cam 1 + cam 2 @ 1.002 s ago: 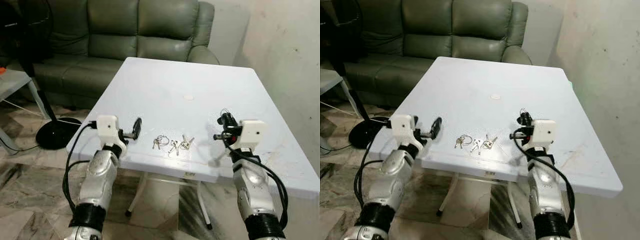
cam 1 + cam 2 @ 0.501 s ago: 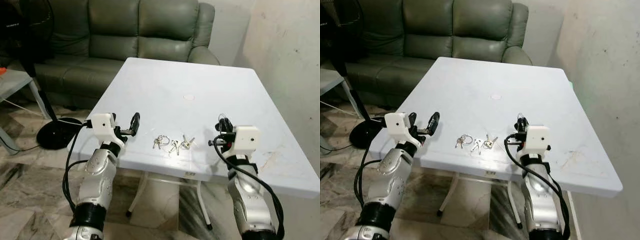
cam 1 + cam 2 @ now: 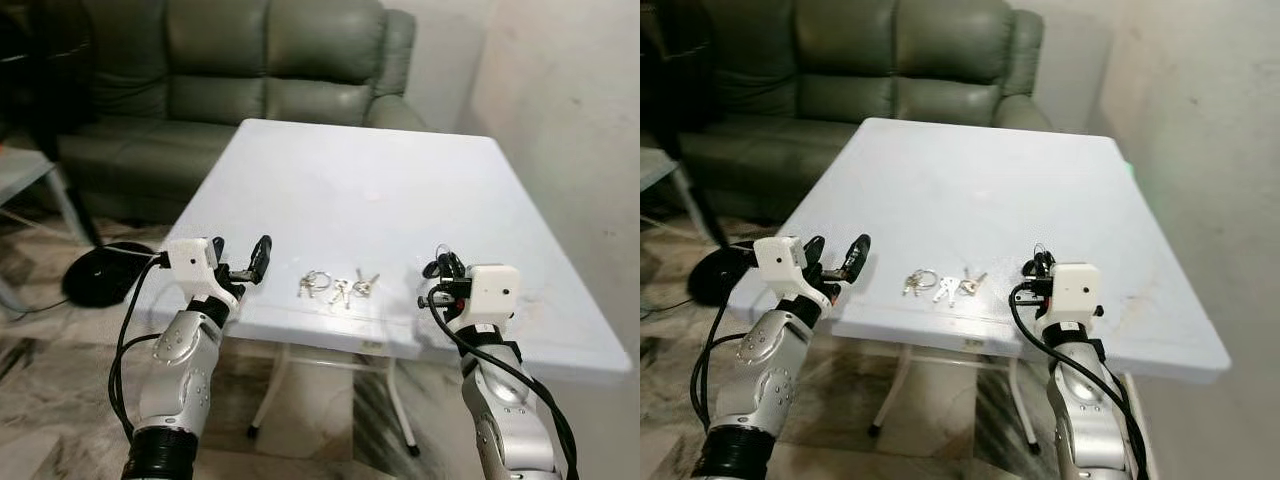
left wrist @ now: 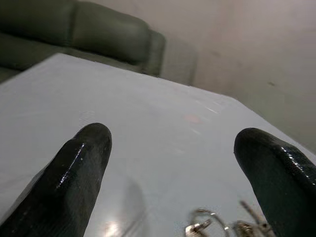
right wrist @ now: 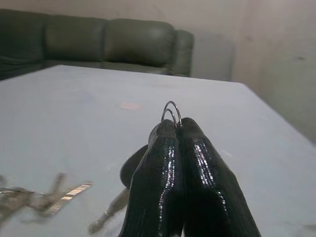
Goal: Hang keys on a hook
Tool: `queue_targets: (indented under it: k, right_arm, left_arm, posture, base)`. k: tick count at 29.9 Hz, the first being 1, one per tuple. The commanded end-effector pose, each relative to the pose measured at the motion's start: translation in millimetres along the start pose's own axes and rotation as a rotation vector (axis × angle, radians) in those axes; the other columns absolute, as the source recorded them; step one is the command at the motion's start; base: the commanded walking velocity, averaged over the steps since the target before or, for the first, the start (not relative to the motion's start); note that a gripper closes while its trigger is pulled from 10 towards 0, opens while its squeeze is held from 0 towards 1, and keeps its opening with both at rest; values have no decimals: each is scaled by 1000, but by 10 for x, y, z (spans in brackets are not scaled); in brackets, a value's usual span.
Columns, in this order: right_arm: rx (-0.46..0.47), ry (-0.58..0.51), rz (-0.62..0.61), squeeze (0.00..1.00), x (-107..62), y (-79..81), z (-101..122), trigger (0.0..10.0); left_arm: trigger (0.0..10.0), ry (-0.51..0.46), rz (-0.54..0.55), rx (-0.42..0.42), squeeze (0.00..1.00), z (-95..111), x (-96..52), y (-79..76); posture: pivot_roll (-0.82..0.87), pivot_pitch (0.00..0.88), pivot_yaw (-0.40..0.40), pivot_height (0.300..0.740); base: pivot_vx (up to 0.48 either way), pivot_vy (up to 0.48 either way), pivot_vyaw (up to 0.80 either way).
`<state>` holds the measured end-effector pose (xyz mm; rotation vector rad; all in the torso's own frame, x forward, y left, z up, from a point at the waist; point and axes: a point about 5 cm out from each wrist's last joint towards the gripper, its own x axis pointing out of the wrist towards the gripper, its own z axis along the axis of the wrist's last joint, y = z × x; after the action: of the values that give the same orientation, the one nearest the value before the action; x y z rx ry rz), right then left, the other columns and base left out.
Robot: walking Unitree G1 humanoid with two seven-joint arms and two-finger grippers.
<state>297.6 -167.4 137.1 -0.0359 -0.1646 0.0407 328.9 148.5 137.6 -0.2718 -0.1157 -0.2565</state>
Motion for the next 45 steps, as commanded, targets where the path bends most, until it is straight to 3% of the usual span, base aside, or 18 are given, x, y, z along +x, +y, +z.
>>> queue_targets:
  k: [1,23,29,45]
  right_arm:
    - [2,-25,-12,0,51,-53,98,10000]
    - [-18,10,15,0,57,-10,93,10000]
    - [-18,13,18,0,60,-5,89,10000]
    - [-25,16,22,0,64,-4,96,10000]
  left_arm:
    - [10000,-17,-16,25,0,112,55,14]
    - [10000,-35,20,75,0,159,72,58]
    - [10000,-38,30,57,0,152,72,67]
    - [10000,-41,45,20,0,128,87,53]
  posture:
    - [-16,0,-23,740]
    - [-11,0,-37,740]
    - [-9,0,-38,740]
    - [-11,0,-44,740]
  base:
    - [0,0,-775]
    - [0,0,-760]
    - [0,-400,-756]
    - [0,0,-756]
